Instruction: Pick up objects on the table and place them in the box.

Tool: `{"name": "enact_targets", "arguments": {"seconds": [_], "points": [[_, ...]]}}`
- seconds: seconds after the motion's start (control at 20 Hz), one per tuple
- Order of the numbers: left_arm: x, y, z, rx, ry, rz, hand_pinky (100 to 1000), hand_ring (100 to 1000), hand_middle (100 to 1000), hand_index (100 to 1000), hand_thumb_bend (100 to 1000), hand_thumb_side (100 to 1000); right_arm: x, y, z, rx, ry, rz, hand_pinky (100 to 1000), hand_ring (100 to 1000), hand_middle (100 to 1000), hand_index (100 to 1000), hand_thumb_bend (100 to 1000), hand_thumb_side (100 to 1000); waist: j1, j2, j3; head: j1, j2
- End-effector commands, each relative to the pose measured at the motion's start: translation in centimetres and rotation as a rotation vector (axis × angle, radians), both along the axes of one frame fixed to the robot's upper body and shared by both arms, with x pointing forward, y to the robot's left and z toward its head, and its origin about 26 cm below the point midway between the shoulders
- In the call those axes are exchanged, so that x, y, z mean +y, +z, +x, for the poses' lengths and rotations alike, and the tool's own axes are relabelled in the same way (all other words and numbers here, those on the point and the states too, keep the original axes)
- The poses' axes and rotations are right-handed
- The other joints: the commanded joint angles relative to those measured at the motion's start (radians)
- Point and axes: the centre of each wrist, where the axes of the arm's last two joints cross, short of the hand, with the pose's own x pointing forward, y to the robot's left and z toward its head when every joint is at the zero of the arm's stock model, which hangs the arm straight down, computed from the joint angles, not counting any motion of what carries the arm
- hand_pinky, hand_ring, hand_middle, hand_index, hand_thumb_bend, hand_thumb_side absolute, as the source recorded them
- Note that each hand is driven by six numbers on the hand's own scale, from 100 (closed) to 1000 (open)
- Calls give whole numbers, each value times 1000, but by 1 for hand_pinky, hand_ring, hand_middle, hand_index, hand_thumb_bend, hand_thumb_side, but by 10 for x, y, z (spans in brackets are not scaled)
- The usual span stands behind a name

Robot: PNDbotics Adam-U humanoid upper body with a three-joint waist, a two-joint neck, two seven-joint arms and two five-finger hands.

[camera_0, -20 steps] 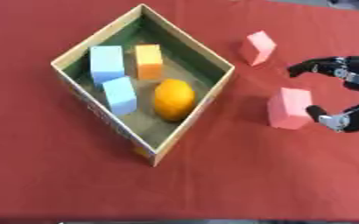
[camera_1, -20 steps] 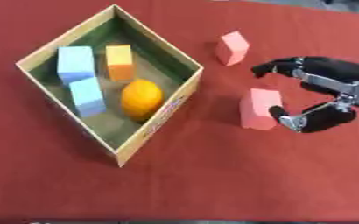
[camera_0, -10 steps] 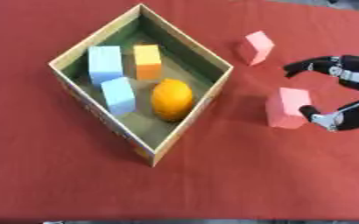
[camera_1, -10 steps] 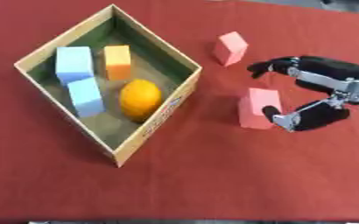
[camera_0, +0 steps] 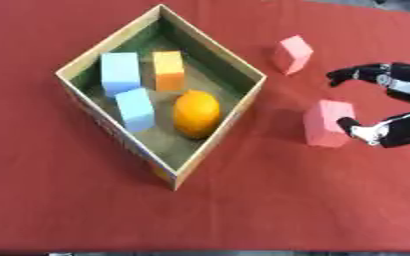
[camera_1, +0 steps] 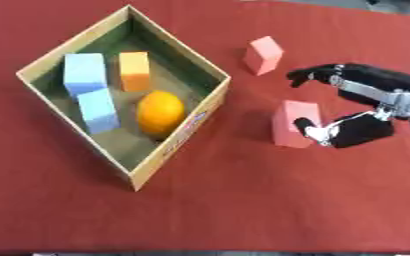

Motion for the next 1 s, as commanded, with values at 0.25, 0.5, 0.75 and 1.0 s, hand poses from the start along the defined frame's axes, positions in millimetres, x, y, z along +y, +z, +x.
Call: {"name": "enact_targets", "arguments": {"seconds": [0.25,0.5,0.75,1.0], "points": [[0,9,-3,-28,-5,21,923,910,828,908,208,791,2,6,-2,-23,-34,-25,989,1000,867,1000,160,469,-4,-24,2,-4,-6],[0,9,-3,-26,-6,21,923,910,827,908,206,791,2,4,-2,-12,-52,-35,987,1000,862,995,139,488,-4,-23,2,-4,-6],[0,8,-3,-24,-6,20,924,911,825,908,206,792,3,1,-2,-8,-82,-12,999,1000,851,987,100,469,-3,-22,2,-4,-7],[0,8,-3,-24,-6,20,923,911,823,907,207,792,2,-1,-3,4,-98,-2,1000,1000,859,992,100,465,-4,-22,3,-4,-6]]}}
